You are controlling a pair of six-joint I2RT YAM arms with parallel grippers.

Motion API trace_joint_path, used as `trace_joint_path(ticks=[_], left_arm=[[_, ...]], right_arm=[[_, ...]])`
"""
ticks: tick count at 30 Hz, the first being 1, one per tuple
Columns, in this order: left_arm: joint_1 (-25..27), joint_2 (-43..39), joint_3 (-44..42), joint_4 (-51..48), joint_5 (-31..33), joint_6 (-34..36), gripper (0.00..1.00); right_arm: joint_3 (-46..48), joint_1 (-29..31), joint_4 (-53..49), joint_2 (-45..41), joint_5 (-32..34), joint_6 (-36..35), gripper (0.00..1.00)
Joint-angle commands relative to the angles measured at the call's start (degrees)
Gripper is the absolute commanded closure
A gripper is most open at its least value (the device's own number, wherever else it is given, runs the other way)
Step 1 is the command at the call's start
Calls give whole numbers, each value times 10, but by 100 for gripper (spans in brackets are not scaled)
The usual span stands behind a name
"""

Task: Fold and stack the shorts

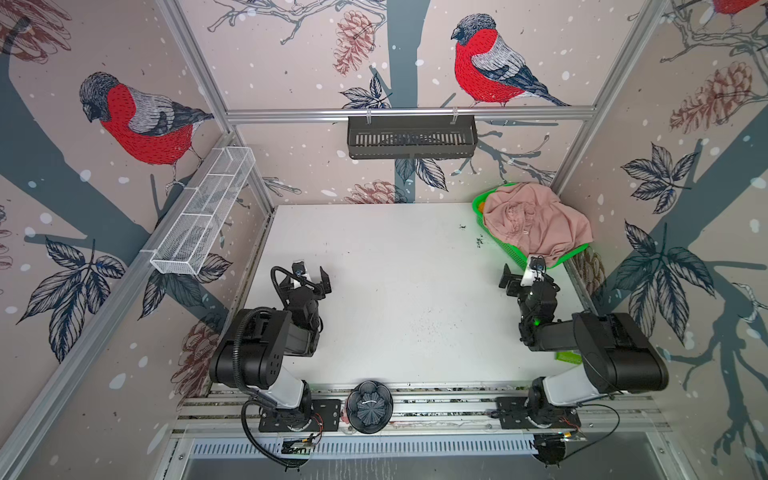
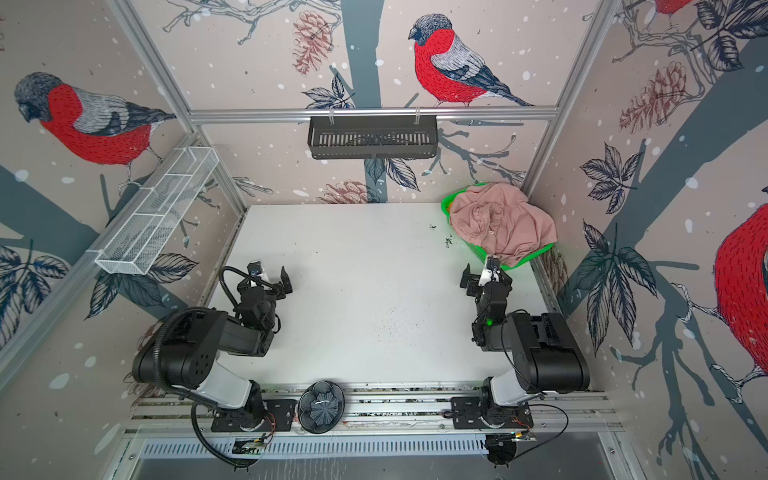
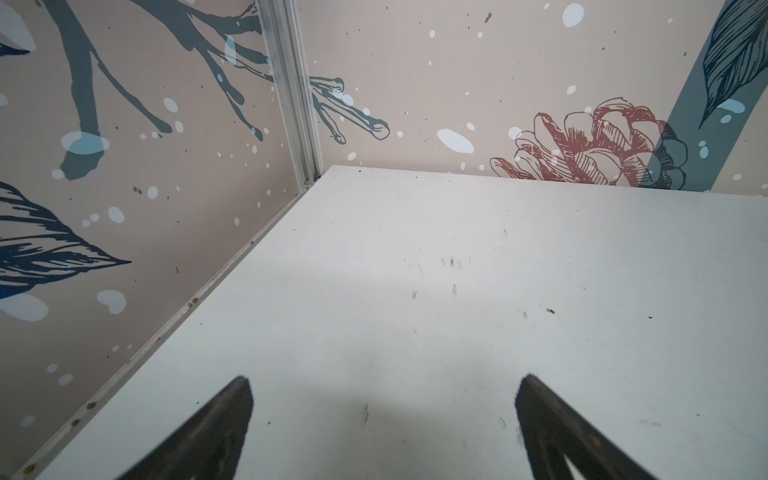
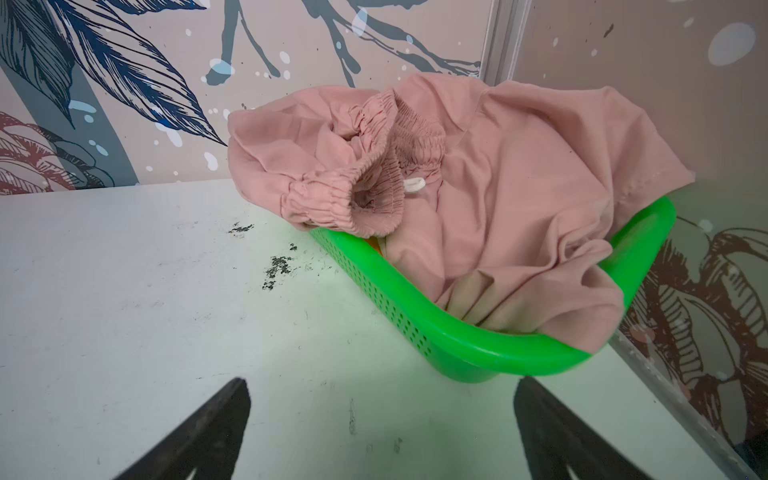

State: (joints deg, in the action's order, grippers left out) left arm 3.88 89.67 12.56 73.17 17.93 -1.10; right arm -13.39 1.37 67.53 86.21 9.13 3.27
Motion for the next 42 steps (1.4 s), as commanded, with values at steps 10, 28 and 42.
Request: trace_joint_path(ticks=[10, 28, 42], left_arm=[[0, -1, 1, 40, -2, 3, 1], [0, -1, 1, 39, -3, 3, 1], [6, -42, 17, -19, 18, 3, 1]], right_arm=[[-2, 0, 8, -2, -5, 8, 0], [-3, -4, 5, -1, -13, 10, 0], [-39, -1, -98, -65, -35, -5, 9]])
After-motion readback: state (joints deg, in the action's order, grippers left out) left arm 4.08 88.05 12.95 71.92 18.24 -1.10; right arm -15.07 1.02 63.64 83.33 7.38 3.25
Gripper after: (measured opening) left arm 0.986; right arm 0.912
